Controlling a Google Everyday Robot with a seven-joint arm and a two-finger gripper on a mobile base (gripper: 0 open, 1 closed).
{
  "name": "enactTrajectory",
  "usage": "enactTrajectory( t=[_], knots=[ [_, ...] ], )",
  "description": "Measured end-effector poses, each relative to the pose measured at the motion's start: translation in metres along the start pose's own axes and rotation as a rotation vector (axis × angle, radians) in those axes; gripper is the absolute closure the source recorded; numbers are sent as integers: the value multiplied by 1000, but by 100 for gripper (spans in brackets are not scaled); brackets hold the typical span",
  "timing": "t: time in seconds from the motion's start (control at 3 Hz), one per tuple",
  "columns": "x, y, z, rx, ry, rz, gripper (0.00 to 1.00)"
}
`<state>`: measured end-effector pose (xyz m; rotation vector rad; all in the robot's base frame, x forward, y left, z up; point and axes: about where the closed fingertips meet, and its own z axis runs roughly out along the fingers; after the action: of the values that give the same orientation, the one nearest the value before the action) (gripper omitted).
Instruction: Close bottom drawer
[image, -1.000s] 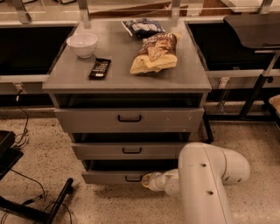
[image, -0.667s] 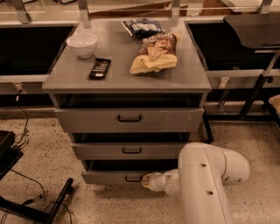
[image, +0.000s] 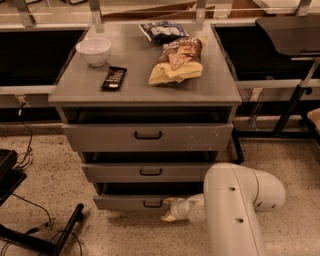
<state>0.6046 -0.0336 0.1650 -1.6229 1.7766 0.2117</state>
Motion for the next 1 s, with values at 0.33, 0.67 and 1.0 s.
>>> enactTrajectory(
  t=[0.33,0.67,1.0],
  knots=[
    [0,0,0,0,0,0,0],
    [0,0,0,0,0,0,0],
    [0,0,0,0,0,0,19]
  ],
)
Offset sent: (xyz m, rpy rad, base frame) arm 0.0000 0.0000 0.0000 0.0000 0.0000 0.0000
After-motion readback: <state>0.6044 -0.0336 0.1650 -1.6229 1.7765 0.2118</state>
